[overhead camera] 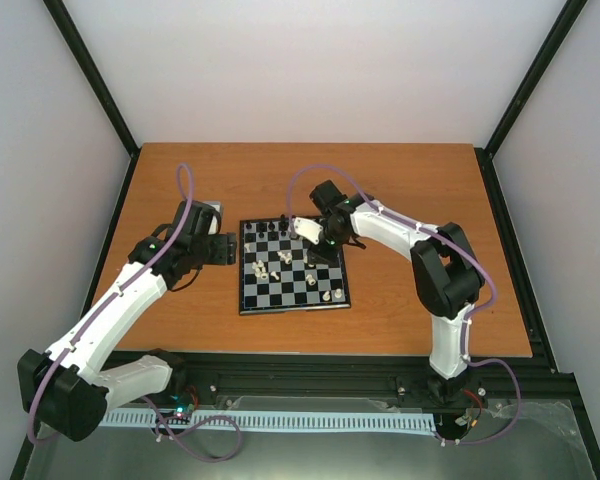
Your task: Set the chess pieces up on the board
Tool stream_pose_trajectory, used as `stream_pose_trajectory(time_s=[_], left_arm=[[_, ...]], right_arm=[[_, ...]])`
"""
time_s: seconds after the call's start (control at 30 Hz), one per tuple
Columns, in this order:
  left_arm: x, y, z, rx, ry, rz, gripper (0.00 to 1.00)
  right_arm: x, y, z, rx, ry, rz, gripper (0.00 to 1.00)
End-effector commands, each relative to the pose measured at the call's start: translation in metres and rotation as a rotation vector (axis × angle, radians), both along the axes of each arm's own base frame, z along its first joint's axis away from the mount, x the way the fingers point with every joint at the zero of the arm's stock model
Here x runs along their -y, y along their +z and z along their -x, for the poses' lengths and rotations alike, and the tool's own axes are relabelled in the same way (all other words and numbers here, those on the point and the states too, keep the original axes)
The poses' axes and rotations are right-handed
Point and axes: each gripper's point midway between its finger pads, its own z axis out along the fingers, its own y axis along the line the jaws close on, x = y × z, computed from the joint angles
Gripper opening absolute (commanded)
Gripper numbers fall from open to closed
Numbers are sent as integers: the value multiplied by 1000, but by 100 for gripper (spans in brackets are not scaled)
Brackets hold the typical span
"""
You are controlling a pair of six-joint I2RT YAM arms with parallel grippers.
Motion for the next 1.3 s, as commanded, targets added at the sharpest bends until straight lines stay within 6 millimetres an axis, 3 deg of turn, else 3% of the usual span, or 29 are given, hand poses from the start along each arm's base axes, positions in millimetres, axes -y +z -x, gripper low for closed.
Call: stream_pose_trajectory(time_s=[0.0, 0.33, 0.57, 0.73, 0.9, 1.07, 1.27], left_arm=[[1, 5, -3, 17, -17, -4, 76], [4, 5, -2, 18, -33, 7, 76], [5, 5, -2, 16, -41, 10, 76], [6, 3, -2, 10, -46, 10, 76], [7, 2, -2, 7, -51, 11, 75], [9, 1, -1, 0, -59, 17, 75], [11, 2, -1, 3, -71, 27, 75]], right_arm=[[-11, -4, 6, -12, 18, 10, 29], [-10, -20, -2, 7, -14, 80, 27], [-11, -22, 3, -11, -4, 80, 11], [-16, -10, 10, -19, 6, 52, 6], [-14, 19, 17, 8, 6, 11, 5], [3, 37, 28, 55, -2, 22, 5], [35, 30, 47, 76, -35, 63, 5]])
